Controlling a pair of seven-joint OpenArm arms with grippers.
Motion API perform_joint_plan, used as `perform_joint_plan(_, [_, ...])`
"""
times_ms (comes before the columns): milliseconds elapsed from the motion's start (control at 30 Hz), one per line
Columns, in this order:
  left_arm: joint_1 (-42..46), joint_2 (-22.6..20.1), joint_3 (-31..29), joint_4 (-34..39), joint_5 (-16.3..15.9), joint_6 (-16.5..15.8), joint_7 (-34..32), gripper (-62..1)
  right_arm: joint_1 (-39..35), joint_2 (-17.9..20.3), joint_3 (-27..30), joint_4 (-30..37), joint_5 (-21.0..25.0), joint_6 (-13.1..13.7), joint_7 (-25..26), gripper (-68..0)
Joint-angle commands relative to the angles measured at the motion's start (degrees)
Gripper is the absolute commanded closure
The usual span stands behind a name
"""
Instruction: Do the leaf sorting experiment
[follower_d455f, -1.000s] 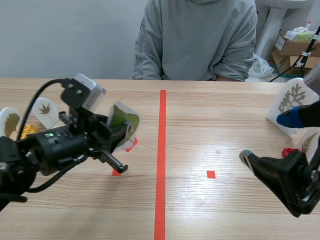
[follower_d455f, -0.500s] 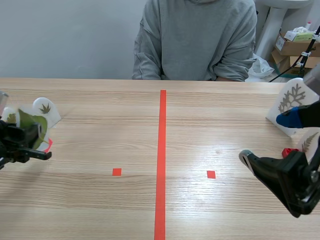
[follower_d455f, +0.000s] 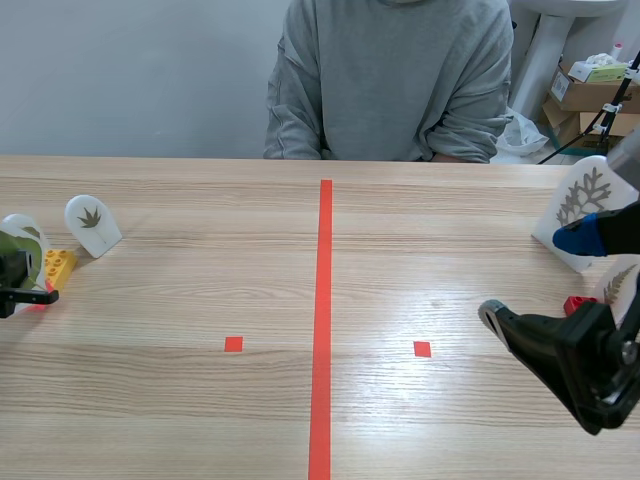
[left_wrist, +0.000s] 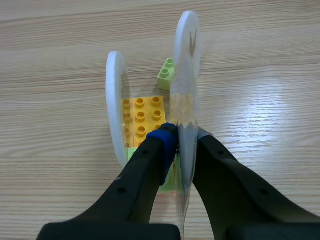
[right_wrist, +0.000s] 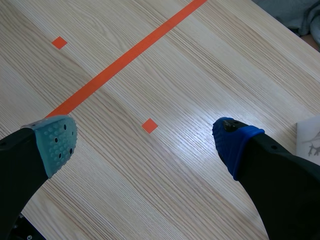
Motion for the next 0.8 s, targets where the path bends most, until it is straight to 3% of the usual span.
perform_joint_plan(0, [-0.57,-0.15,-0.22,0.79,-0.17,0.24,-1.27,-3.8,0.68,0.28,0.48,-0.11,0.57,-0.22,0.66,-55.3])
perform_joint_plan(567, [-0.83,-0.02,-0.20,-0.55,0.72,0.52,-0.98,-4.7,0.68,0.28,0.48,-0.11,0.57,-0.22,0.68,-55.3])
perform_joint_plan(767, [-0.83,-0.02,-0.20,-0.55,0.70,0.52,-1.11,-24.4,0.68,0.28,0.48,-0.11,0.57,-0.22,0.68,-55.3])
